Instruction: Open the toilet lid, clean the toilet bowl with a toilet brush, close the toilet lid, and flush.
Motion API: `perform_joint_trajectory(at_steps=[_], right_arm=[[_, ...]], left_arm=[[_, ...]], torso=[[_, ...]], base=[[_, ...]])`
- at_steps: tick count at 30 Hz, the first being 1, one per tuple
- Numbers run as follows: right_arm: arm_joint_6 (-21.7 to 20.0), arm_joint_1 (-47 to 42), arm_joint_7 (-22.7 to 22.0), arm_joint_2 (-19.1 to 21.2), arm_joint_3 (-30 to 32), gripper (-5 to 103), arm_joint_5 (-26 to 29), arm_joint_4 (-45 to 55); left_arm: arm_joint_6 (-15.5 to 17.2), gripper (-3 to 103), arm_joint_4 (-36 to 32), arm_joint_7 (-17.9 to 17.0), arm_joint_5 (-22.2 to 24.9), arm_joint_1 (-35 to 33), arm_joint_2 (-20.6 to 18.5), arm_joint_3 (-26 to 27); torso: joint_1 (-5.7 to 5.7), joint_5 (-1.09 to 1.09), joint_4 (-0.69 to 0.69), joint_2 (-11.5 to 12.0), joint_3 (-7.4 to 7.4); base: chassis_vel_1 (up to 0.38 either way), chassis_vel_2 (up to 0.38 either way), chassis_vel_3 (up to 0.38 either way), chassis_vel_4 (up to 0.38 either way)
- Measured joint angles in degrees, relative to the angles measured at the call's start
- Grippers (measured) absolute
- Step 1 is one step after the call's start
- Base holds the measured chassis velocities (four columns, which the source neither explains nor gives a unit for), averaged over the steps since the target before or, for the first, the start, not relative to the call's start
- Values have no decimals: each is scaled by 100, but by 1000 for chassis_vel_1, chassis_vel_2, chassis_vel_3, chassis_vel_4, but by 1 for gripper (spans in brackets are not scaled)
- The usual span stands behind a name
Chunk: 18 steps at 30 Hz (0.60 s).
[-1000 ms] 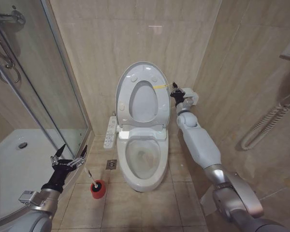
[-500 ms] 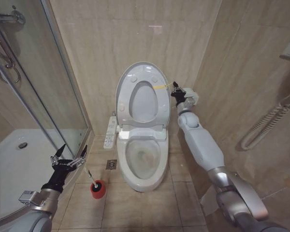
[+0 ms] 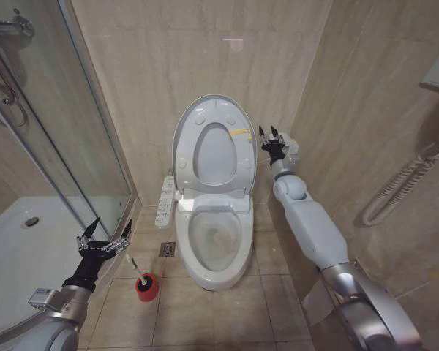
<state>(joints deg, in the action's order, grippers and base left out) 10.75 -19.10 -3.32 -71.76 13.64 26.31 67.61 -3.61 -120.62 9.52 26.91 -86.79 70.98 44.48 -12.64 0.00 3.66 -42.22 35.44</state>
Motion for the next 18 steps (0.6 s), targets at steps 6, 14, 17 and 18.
perform_joint_trajectory(at_steps=[6, 14, 17, 18], right_arm=[[0, -41, -24, 39, 26, 74, 35, 23], [-141, -528, -307, 267, 30, 99, 263, 569], [-219, -898, -430, 359, 117, 99, 318, 881], [-219, -898, -430, 359, 117, 99, 318, 881]], left_arm=[[0, 100, 0, 0, 0, 0, 0, 0], [0, 100, 0, 0, 0, 0, 0, 0], [0, 100, 0, 0, 0, 0, 0, 0], [0, 100, 0, 0, 0, 0, 0, 0]], torso=[[0, 0, 0, 0, 0], [0, -1, 0, 0, 0], [0, 0, 0, 0, 0], [0, 0, 0, 0, 0]], base=[[0, 0, 0, 0], [0, 0, 0, 0], [0, 0, 0, 0], [0, 0, 0, 0]])
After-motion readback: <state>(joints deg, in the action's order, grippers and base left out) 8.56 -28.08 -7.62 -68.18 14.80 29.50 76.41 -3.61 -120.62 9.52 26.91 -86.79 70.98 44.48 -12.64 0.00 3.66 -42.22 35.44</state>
